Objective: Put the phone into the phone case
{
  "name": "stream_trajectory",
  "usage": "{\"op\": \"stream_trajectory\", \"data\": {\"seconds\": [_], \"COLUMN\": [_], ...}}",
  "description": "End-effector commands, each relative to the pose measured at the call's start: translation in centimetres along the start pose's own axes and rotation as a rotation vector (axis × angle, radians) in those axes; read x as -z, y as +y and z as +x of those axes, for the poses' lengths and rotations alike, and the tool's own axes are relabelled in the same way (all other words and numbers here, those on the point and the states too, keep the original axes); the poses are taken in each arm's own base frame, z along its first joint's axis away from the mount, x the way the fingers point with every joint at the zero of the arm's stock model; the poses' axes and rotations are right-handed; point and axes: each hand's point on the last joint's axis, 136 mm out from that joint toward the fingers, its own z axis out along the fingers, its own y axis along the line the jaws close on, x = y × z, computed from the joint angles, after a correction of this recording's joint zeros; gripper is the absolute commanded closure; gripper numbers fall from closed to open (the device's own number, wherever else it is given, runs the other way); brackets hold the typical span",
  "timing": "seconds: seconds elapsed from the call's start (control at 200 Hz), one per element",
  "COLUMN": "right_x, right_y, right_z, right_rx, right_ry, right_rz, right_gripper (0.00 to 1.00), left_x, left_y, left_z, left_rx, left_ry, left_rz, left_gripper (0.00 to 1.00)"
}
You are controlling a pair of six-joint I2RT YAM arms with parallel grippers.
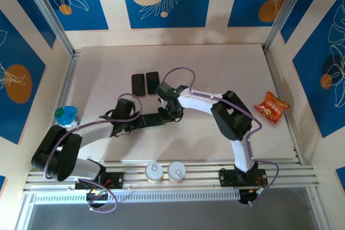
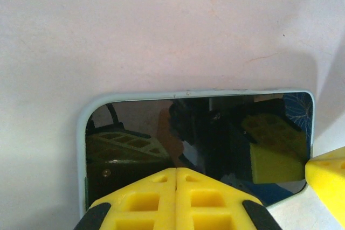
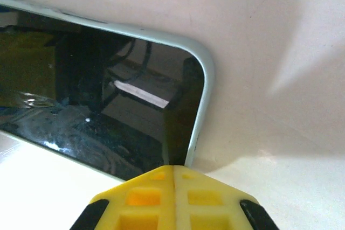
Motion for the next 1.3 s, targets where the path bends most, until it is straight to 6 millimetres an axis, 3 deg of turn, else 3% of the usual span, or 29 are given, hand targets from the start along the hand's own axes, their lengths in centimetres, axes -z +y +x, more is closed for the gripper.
{"op": "stream_trajectory", "data": {"seconds": [0.0,0.11,0.215,0.385,0.53,0.645,1.09,1.295], "right_x": [-1.8,2.5,3.9,3.3,1.9,0.2,-2.5,-2.5], "right_y": [-1.2,-0.9,-0.6,0.7,3.0,3.6,-0.6,-4.0], "right_z": [2.1,-1.1,-3.1,-4.6,-4.5,-4.1,-2.7,-0.9], "right_rx": [-0.030,-0.029,-0.011,0.002,0.040,0.049,-0.056,-0.188], "right_ry": [0.074,-0.038,-0.093,-0.104,-0.083,-0.051,-0.020,-0.011], "right_rz": [-0.022,-0.072,-0.111,-0.140,-0.179,-0.172,-0.130,-0.132], "right_gripper": [1.00,1.00,1.00,1.00,1.00,1.00,1.00,1.00], "left_x": [0.2,0.4,0.4,0.2,-0.2,-0.3,-0.7,-2.2], "left_y": [3.8,3.3,3.2,3.1,2.9,2.7,1.7,-0.5], "left_z": [1.6,1.0,0.8,0.8,0.8,0.6,0.3,-1.0], "left_rx": [-0.015,-0.028,-0.034,-0.037,-0.037,-0.035,-0.043,-0.099], "left_ry": [0.058,0.042,0.036,0.042,0.051,0.047,0.052,0.043], "left_rz": [-0.170,-0.164,-0.163,-0.159,-0.149,-0.141,-0.116,-0.110], "left_gripper": [1.00,1.00,1.00,1.00,1.00,1.00,1.00,1.00]}}
